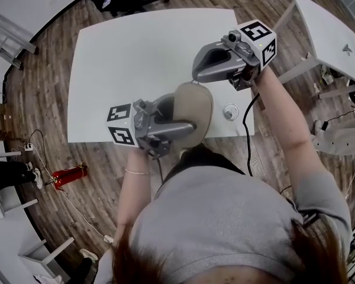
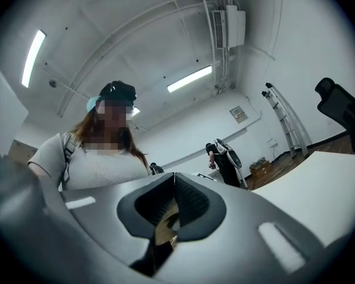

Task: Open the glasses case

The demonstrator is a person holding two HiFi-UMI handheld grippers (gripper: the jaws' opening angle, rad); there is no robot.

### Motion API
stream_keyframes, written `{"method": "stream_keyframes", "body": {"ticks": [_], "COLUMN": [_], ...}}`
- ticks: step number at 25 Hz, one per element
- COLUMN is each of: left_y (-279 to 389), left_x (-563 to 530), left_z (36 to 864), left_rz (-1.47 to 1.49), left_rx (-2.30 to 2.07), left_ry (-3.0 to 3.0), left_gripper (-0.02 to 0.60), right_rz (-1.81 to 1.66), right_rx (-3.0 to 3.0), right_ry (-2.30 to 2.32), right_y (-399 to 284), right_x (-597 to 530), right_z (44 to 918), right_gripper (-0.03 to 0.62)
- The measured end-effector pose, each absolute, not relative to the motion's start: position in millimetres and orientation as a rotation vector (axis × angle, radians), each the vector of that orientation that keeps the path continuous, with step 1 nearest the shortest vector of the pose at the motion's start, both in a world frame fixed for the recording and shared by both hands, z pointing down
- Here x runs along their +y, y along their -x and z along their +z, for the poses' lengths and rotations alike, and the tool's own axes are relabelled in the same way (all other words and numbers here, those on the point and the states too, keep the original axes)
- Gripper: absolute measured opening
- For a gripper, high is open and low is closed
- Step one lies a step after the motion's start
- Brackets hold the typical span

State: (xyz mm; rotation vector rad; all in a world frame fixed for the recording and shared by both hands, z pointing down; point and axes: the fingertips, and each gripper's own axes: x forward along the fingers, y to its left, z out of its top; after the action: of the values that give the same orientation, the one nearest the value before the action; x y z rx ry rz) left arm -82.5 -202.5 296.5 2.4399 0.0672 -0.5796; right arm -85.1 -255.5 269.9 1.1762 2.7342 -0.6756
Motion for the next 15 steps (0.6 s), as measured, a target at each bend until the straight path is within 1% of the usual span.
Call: {"method": "stream_keyframes", "body": {"ticks": [4, 7, 15], "left_y": [90, 105, 119], "left_x": [-202, -213, -255], "left_z": [298, 309, 330], "left_rz": [-0.75, -0.857, -0.924], "left_rx": [0.056, -0.057, -0.317], "left_ry": [-2.354, -2.267, -2.091], "left_gripper": [0.322, 0.321, 0.321], "right_rz": [-0.599, -0.545, -0.49], "right_rx": [2.82, 2.944, 3.106], "right_ry": [-1.196, -1.129, -0.696], "right_y": [86, 88, 81], "right_x": [-253, -257, -284], "right_z": [272, 281, 309], "right_gripper": [0.008, 0.008, 0.008]}}
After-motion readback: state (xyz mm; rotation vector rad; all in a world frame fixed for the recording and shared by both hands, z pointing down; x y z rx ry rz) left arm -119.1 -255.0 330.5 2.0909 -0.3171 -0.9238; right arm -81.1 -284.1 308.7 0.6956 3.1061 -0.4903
